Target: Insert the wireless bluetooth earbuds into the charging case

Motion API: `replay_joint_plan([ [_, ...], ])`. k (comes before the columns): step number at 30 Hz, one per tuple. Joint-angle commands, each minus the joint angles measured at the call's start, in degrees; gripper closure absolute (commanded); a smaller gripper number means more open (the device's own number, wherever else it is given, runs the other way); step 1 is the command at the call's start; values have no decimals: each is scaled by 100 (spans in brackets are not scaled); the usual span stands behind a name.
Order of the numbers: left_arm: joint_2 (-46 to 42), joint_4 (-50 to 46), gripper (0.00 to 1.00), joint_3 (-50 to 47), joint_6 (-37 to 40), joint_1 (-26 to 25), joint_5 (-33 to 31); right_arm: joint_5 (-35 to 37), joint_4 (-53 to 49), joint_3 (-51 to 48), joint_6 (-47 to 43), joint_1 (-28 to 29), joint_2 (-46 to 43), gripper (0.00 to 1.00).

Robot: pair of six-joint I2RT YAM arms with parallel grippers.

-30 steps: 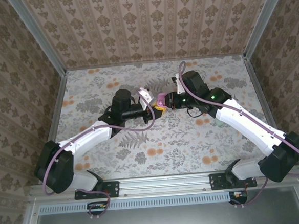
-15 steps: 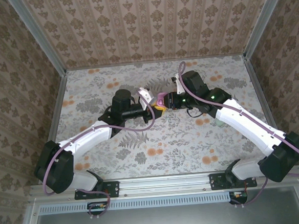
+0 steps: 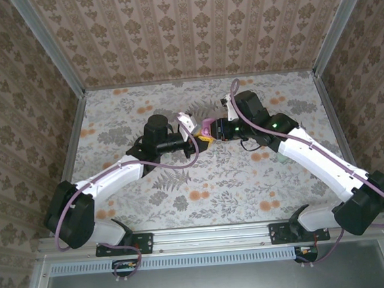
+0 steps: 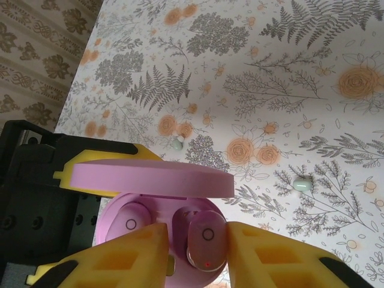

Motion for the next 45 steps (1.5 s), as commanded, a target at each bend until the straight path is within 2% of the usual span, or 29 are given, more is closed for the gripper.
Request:
replay_joint_plan([
  [1, -39, 236, 73, 150, -80, -41, 8, -203, 124, -40, 49, -24, -182, 67],
  [12, -38, 258, 73, 161, -78, -17, 16, -159, 145, -144, 157, -95, -313, 68],
  [18, -118, 400, 73, 93, -78, -18, 8, 43, 296, -345, 452, -275, -692, 67],
  [24, -144, 437, 73, 126, -60, -22, 49, -561, 573, -527, 763, -583, -869, 66],
  [31, -161, 529, 73, 153, -113, -18, 124, -1293, 812, -481, 949, -651, -569, 65],
  [45, -222, 811, 73, 111, -317, -17, 161, -1316, 808, -606, 996, -683, -307, 66],
])
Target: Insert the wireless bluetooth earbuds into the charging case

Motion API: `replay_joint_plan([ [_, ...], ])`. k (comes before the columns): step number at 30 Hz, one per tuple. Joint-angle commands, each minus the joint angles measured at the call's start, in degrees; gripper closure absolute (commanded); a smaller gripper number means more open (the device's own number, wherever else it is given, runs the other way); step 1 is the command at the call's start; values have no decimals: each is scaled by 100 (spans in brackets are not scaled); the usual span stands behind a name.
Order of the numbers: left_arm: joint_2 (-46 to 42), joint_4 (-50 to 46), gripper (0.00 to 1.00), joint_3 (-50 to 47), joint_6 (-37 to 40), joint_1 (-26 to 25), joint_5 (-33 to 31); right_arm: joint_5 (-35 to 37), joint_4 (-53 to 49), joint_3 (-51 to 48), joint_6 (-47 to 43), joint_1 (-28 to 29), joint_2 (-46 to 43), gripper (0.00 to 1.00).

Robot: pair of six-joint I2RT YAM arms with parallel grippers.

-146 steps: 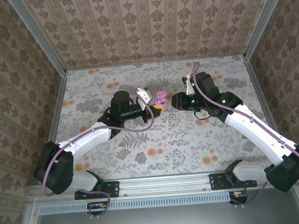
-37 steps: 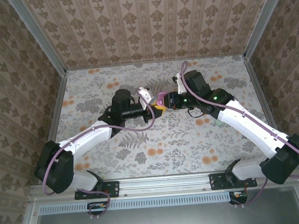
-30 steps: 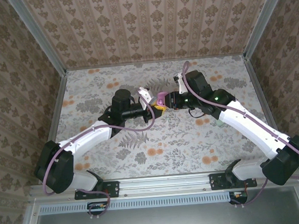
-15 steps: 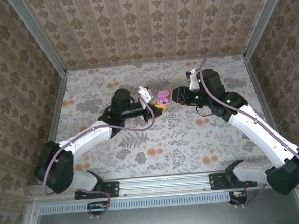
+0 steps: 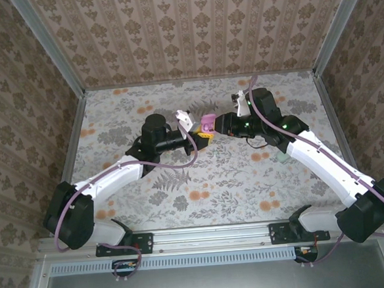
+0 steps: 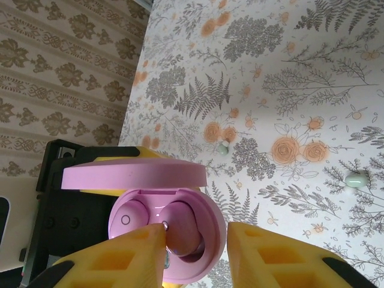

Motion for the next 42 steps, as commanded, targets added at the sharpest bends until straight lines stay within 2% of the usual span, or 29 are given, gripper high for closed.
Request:
replay_joint_plan([
  [1, -179, 363, 73, 106, -133, -20, 161, -73, 90, -89, 113, -47, 31, 65],
  [7, -196, 359, 73, 89, -131, -28, 145, -237, 384, -63, 297, -172, -303, 59],
  [14, -240, 267, 73, 119, -112, -21, 179, -454, 786, -79, 746, -580, -593, 52],
  [28, -275, 178, 73, 217, -163, -38, 393, -1225, 655, 696, 1070, -783, 609, 48],
  [42, -232, 179, 73, 294, -122, -44, 286, -1502, 255, 384, 676, -786, 504, 47],
])
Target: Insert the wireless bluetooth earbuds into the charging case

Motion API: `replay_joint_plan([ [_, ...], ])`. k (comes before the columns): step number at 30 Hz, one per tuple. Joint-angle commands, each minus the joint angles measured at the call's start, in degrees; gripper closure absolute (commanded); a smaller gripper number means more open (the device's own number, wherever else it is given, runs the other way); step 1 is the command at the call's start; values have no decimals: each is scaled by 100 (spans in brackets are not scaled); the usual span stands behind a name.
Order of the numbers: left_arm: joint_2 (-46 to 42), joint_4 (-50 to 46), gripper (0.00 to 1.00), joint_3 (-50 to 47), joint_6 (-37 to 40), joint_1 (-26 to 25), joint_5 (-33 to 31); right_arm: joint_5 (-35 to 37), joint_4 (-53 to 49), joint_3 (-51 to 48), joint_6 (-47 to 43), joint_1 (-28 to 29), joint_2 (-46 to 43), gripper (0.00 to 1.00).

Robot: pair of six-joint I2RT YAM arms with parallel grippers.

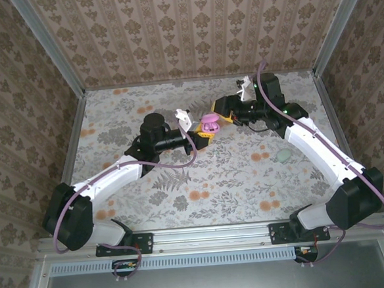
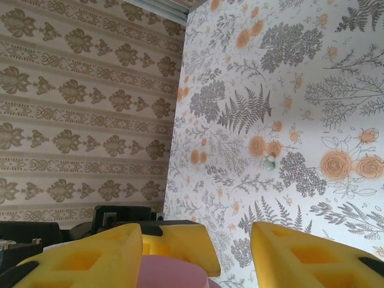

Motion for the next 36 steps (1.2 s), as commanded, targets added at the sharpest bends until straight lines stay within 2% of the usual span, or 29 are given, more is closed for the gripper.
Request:
replay_joint_plan([
  [1, -173, 105, 73, 233, -63, -45, 59, -151, -283, -150, -156, -17, -175, 47],
  [17, -134, 217, 73, 265, -120, -42, -33, -373, 77, -665, 55, -21, -485, 47],
  [30, -125, 503, 73, 255, -382, -37, -112, -1750, 1359, -1194, 741, -85, -489, 40],
  [36, -88, 650, 73, 257, -510, -20, -68, -2243, 2175, -1436, 1278, -82, -432, 41],
])
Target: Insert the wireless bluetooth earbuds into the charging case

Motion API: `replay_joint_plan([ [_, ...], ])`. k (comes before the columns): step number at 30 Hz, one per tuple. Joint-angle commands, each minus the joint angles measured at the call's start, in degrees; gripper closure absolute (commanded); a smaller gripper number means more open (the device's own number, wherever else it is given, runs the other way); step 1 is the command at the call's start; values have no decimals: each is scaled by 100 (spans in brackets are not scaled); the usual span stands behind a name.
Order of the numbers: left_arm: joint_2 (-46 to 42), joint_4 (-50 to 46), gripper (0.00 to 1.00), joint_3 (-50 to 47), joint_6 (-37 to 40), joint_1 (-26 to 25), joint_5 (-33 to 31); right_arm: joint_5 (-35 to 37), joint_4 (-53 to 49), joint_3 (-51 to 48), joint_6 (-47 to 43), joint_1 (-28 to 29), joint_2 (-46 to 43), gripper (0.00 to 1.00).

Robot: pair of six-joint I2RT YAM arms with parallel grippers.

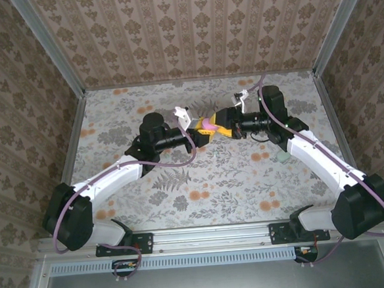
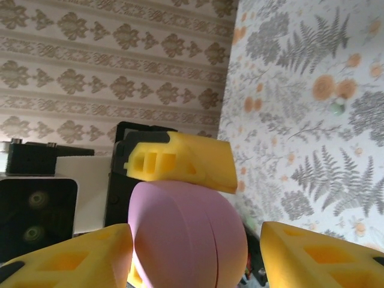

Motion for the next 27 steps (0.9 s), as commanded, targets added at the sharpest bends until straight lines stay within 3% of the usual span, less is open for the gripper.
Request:
replay_joint_plan([
  [1, -89, 377, 73, 220, -195, 6, 48, -553, 676, -114, 395, -16, 47, 42],
  [14, -111, 340, 71, 241, -180, 2, 179, -521, 964, -191, 573, -52, 98, 61],
  [23, -159, 2, 68, 247, 82, 3, 196, -371, 1291, -315, 837, -173, 19, 68],
  [27, -177, -127, 62, 261, 190, 10, 145, -302, 1330, -340, 854, -206, -3, 69],
])
